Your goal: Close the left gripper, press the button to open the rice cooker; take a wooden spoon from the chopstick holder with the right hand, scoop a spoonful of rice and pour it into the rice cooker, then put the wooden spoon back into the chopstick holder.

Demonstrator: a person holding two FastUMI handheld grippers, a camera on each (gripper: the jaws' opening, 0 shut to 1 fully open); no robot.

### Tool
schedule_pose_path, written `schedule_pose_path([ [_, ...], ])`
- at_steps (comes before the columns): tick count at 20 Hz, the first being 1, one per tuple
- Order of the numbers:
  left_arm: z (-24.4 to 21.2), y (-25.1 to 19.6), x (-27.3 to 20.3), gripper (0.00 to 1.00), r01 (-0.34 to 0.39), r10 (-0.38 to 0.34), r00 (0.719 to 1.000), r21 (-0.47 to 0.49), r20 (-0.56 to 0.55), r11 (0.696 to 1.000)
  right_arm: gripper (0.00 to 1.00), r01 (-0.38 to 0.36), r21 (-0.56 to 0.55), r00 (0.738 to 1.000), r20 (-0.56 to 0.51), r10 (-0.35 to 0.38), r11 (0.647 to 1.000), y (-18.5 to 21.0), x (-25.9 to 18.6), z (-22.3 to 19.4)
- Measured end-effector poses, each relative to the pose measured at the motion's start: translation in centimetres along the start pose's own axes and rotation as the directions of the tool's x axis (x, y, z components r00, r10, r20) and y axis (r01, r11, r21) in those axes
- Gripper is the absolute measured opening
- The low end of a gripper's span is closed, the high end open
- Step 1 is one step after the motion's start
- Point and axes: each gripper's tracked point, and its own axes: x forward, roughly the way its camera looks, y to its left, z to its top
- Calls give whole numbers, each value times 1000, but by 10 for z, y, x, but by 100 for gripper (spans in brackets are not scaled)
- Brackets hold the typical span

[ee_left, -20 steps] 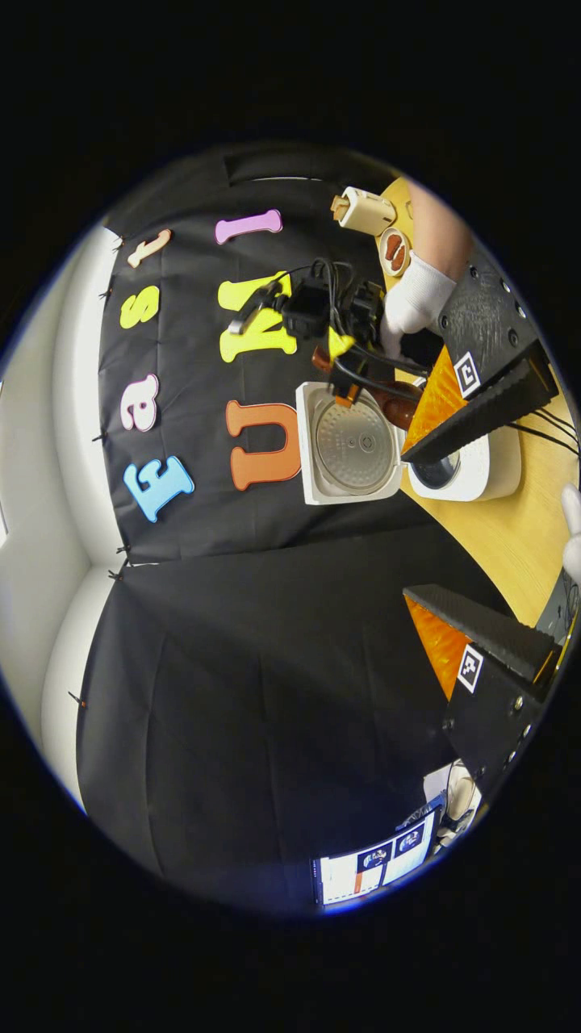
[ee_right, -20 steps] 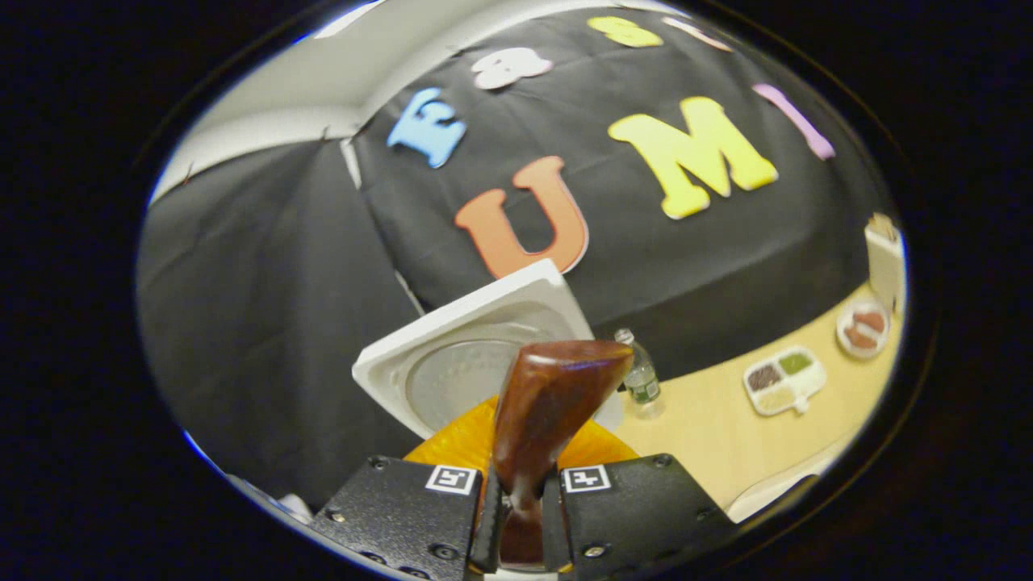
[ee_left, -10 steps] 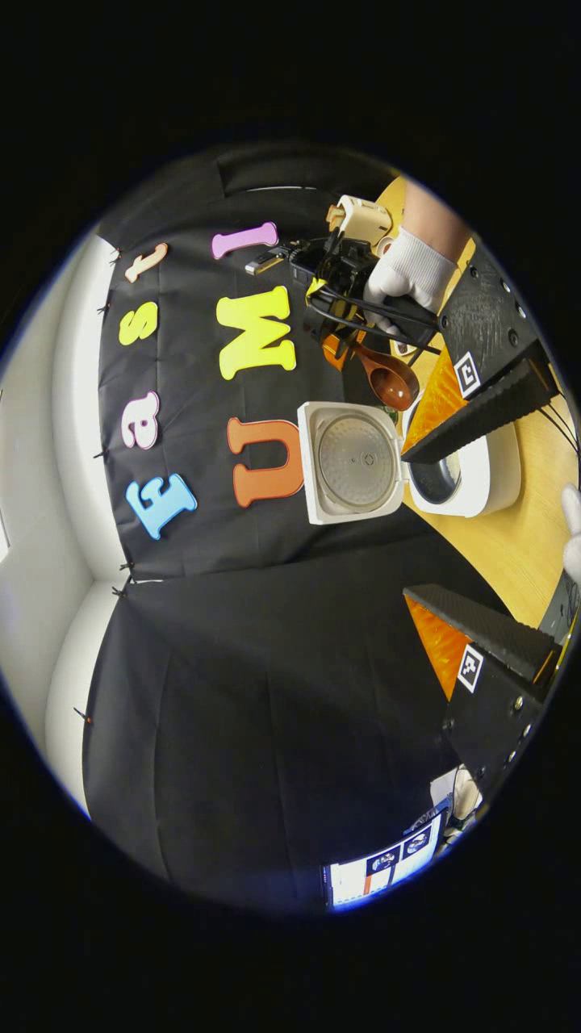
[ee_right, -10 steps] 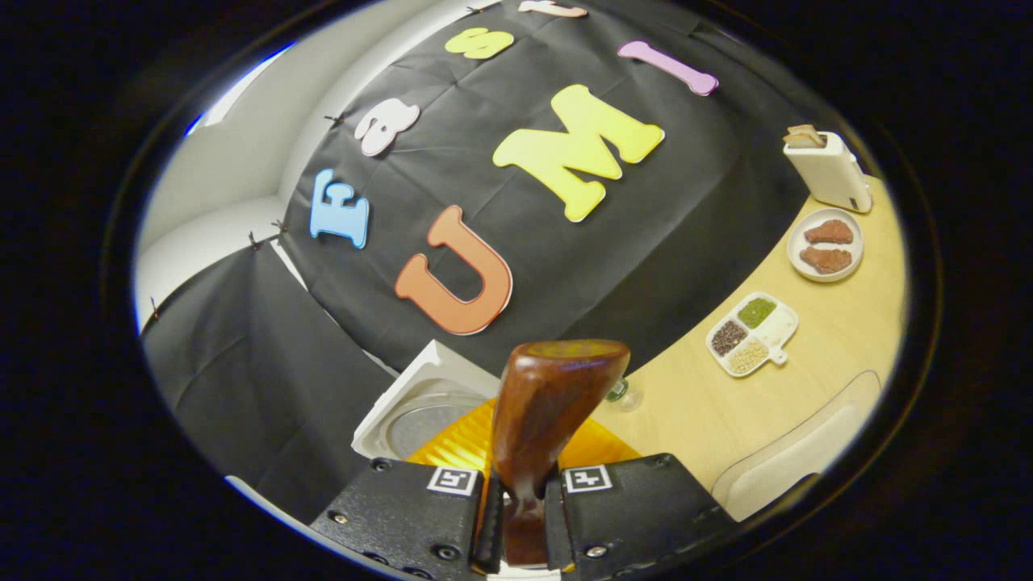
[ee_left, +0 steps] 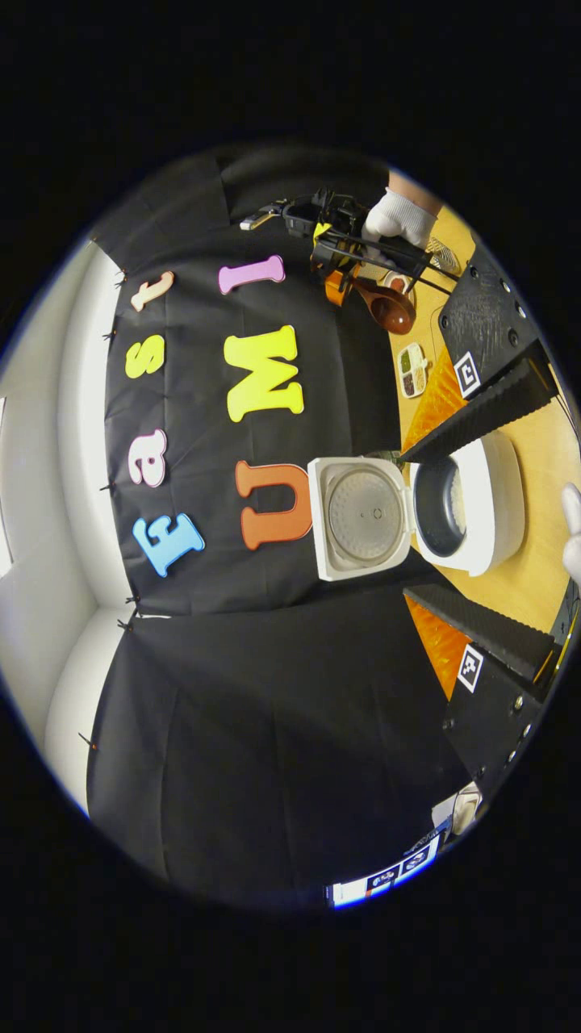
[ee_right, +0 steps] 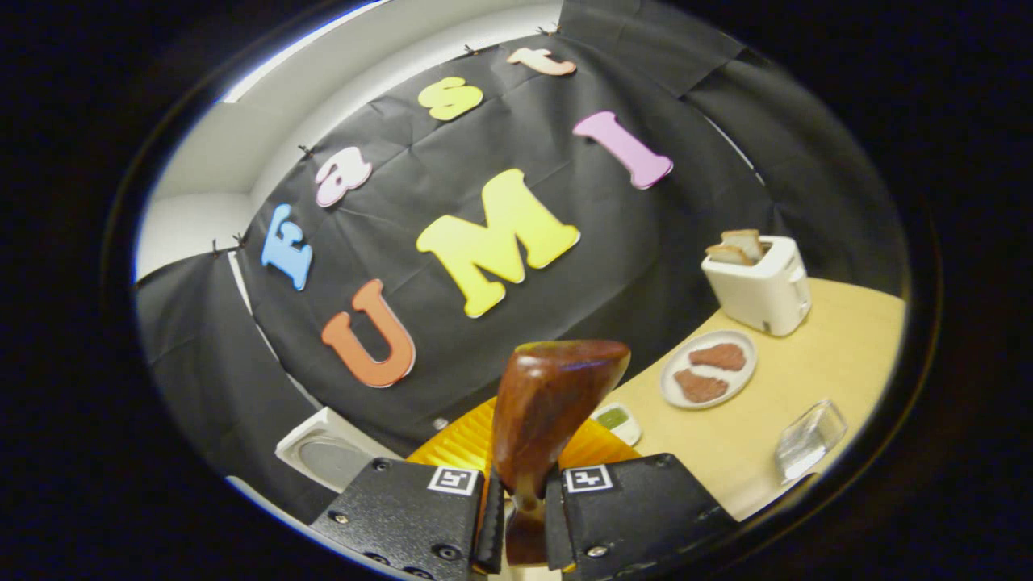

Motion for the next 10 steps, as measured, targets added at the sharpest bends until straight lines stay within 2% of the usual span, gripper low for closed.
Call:
schedule_pose_path([
  [1, 1, -8, 0, 95, 11, -11, 1000, -2, 0, 1000, 22, 31, -10, 999, 14, -31, 999, -24, -6, 13],
  [3, 2, -21, 1, 95, 27, -27, 1000, -9, -1, 1000, 26, 85, -1, 995, 48, -85, 996, -68, -14, 39],
  [6, 2, -37, 1, 95, 35, -35, 999, -5, -16, 999, 23, 143, -12, 988, 68, -142, 990, -126, -23, 59],
  [7, 3, -42, 1, 95, 35, -35, 999, 5, -19, 999, 26, 157, -14, 985, 74, -156, 987, -141, -27, 64],
  [10, 5, -55, 1, 95, 43, -43, 999, 32, -19, 999, 25, 187, 8, 980, 72, -187, 982, -173, -28, 71],
])
